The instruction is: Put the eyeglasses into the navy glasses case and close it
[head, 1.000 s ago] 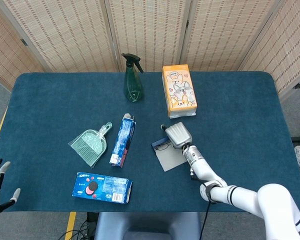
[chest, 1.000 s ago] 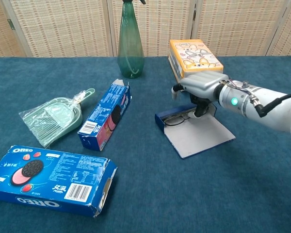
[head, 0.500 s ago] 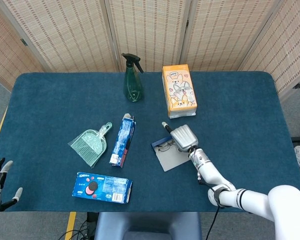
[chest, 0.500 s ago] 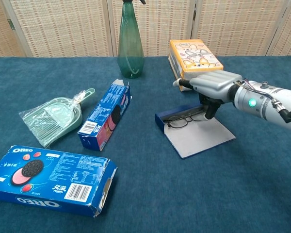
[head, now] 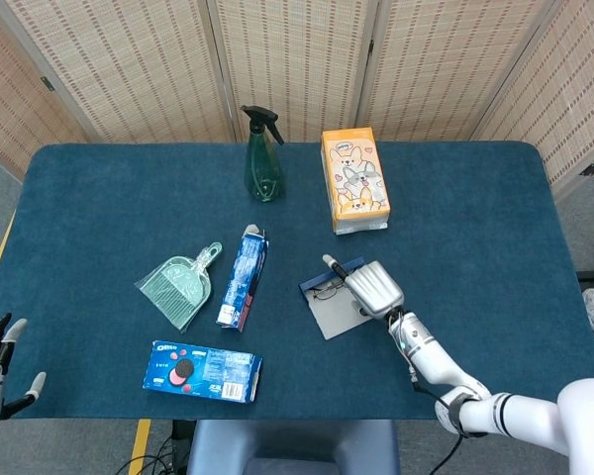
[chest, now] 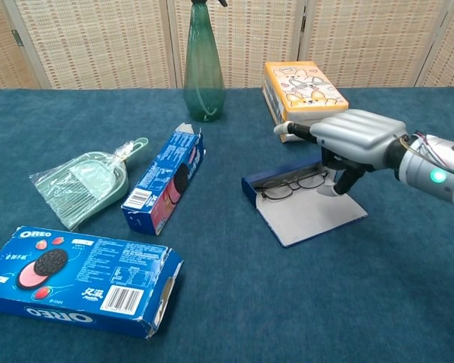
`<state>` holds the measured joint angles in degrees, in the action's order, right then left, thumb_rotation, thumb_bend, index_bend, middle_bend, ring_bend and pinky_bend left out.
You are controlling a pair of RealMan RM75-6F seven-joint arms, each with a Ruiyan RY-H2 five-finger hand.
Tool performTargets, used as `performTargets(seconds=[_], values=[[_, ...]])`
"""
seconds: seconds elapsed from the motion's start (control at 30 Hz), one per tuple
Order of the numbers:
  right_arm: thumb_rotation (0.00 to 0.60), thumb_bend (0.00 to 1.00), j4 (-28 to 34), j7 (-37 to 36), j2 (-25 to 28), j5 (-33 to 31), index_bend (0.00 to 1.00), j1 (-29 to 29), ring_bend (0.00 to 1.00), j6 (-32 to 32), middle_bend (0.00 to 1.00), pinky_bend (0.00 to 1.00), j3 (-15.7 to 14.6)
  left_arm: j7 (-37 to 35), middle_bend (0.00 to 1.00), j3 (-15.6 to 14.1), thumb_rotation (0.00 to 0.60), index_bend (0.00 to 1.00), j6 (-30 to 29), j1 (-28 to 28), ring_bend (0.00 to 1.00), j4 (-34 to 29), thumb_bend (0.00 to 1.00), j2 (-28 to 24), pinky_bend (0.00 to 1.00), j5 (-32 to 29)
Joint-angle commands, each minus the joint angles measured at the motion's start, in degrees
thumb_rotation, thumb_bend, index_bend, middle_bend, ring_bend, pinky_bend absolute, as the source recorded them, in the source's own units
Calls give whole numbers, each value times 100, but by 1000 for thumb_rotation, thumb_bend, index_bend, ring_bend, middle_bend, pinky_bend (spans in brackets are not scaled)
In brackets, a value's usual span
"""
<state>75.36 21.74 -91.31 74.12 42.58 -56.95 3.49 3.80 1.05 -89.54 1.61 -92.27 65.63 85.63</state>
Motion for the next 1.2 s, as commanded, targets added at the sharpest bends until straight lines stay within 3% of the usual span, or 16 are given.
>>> performTargets(seconds=[0.03, 0.17, 0.4, 0.67, 1.2], values=[[600, 264, 9, -305, 127, 377, 122, -272, 1000, -302, 1000, 1000, -270, -9, 0, -8, 600, 104, 1, 4, 6, 10, 361, 1, 138, 2], [600, 264, -237, -648, 83, 697, 230, -505, 1000, -557, 1000, 1000, -467, -16, 0, -10, 600, 104, 1, 3, 5, 12, 361, 11, 138, 10], [600, 220, -766, -993, -205, 953, 298, -764, 1000, -772, 1000, 1000, -569, 20, 0, -14, 600, 104, 11, -24, 5, -14, 361, 22, 138, 58], [600, 205, -1201, -1123, -475, 1082, 314, -812, 1000, -744, 1000, 1000, -494, 28, 0, -19, 600, 104, 5, -6, 5, -26, 361, 11, 138, 26], [600, 205, -1368, -1094, -572, 1204, 320, -847, 1000, -577, 1000, 1000, -419, 0, 0, -17, 600, 104, 19, -14, 5, 0, 361, 16, 138, 22]])
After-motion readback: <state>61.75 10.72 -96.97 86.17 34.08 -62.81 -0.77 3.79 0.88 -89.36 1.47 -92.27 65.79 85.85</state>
